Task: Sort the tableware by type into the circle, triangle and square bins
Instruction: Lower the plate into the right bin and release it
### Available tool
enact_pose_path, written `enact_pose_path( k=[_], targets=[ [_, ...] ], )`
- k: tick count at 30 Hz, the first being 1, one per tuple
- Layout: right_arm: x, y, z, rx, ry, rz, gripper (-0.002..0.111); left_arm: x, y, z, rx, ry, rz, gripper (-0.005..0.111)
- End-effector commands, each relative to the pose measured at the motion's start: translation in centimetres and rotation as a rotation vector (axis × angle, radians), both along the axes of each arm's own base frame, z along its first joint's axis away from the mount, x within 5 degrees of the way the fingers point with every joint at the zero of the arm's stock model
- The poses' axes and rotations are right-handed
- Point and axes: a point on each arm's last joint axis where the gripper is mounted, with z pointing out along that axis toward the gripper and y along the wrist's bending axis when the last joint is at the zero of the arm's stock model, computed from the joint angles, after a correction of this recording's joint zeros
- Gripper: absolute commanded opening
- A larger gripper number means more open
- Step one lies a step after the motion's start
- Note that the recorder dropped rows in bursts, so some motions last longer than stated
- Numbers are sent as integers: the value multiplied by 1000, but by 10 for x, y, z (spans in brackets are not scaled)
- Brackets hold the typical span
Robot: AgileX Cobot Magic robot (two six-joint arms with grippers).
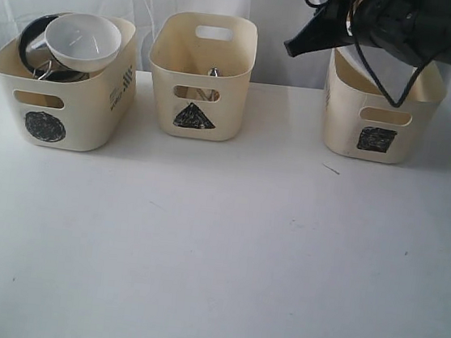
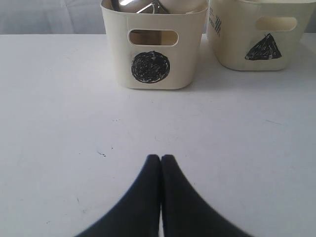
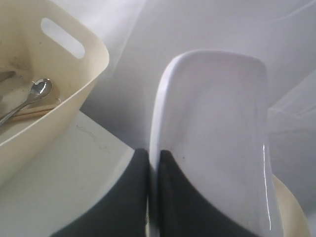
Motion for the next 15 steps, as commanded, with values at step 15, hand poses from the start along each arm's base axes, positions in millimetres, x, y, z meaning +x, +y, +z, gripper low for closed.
enact_pose_path(
  k=[15],
  targets=[
    [-16,-10,39,49,-61,-52,28,0,0,0,-7,-5,2,0]
  ],
)
